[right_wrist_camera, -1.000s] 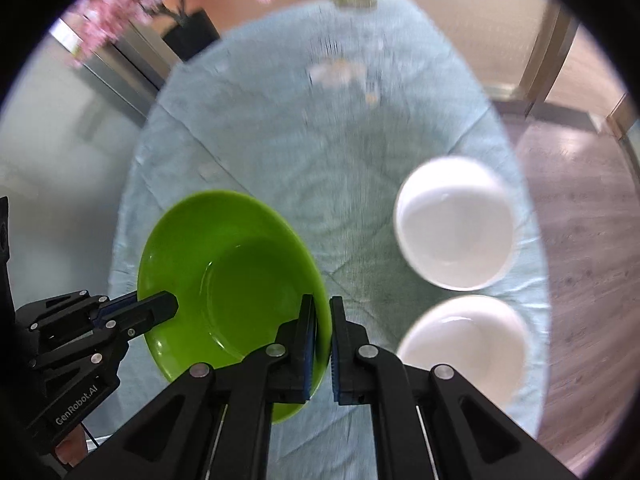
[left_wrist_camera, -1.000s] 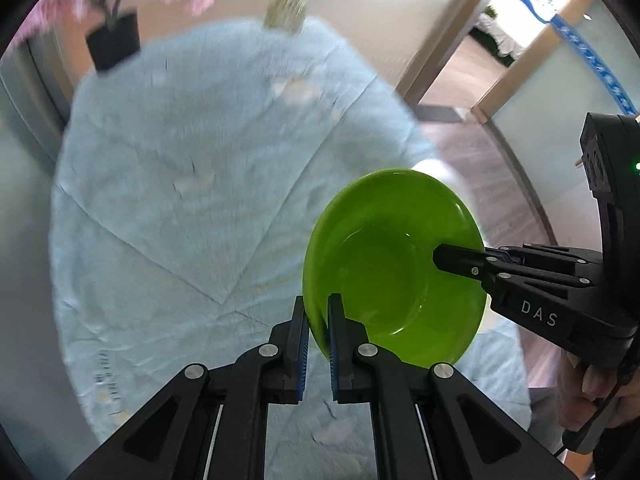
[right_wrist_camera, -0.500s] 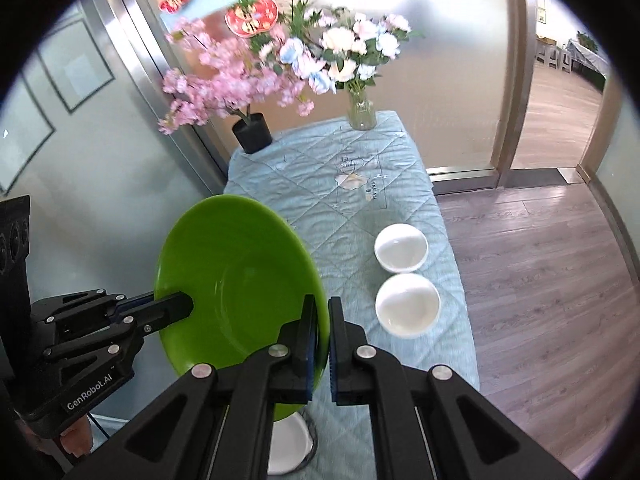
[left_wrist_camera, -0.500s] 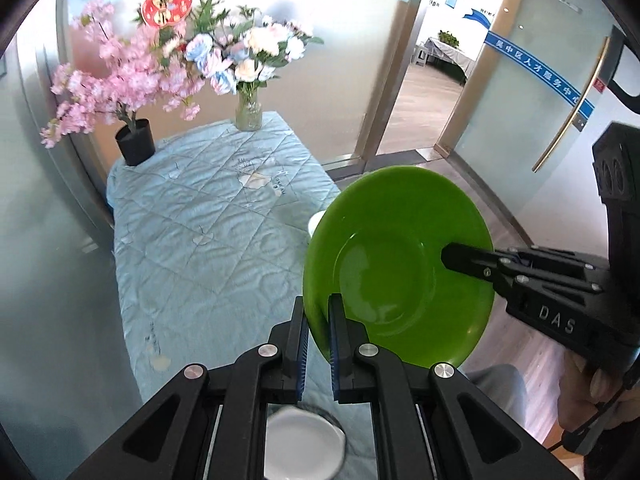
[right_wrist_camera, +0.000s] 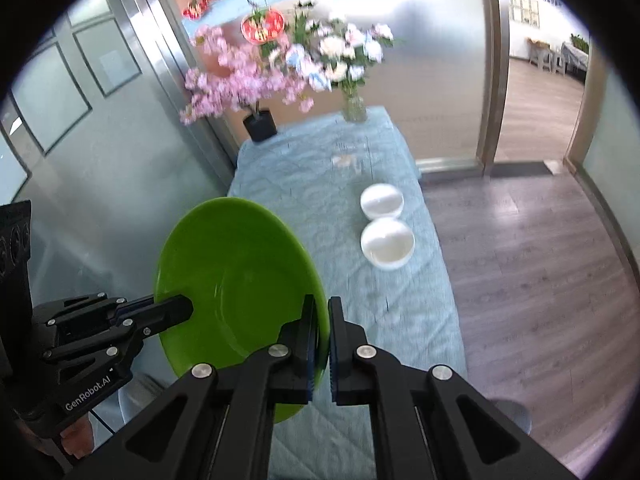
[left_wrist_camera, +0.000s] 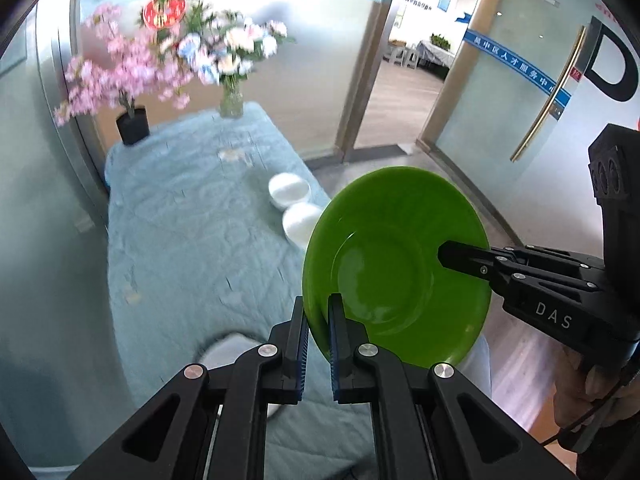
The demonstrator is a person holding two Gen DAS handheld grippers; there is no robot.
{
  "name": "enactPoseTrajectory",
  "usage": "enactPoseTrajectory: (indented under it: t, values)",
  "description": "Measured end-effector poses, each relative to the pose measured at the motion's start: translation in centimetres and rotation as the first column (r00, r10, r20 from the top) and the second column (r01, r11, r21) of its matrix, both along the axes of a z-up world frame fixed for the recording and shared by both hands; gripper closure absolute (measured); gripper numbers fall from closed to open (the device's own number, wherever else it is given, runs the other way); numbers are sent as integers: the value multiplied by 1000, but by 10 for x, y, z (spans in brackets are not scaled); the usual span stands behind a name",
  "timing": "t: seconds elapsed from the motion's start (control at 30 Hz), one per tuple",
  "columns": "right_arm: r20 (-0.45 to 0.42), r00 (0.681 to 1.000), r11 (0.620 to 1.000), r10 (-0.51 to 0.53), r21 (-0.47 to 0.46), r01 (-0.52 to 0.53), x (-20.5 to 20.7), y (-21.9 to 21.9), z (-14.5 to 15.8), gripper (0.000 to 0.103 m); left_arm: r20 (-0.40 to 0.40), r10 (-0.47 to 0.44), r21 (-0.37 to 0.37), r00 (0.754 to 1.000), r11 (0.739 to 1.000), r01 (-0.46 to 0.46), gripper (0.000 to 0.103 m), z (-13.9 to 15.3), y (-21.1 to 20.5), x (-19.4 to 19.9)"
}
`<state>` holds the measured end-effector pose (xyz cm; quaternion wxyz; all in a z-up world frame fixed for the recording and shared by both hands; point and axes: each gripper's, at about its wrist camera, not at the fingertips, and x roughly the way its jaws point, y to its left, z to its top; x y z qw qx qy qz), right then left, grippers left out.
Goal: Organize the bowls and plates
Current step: 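Carry the green bowl with the left tool beside the dish stack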
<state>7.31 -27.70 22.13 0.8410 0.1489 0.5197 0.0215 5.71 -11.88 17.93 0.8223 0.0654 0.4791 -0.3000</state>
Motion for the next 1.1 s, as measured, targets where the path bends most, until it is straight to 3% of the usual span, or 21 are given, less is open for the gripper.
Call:
enactPoseTrajectory:
  t: [0.37, 0.5, 0.73, 1.1]
  values:
    - [-192, 981, 999, 1, 50, 9, -36, 0, -86, 99, -208, 6, 79, 978, 997, 11, 98, -106, -12, -29]
    - [-270, 963, 999, -9, 47, 22, -43, -1, -124, 98, -280, 20, 102, 960, 995, 10, 98, -153, -19, -14]
    - [-349, 937, 999, -15, 37, 30, -47, -2, -161, 98, -348, 22, 103, 937, 995, 15, 98, -201, -27, -8]
    - [-424, 906, 998, -14, 47, 37, -25, -9, -220, 98, -406, 67, 132, 912, 991, -14, 98, -266, -41, 43]
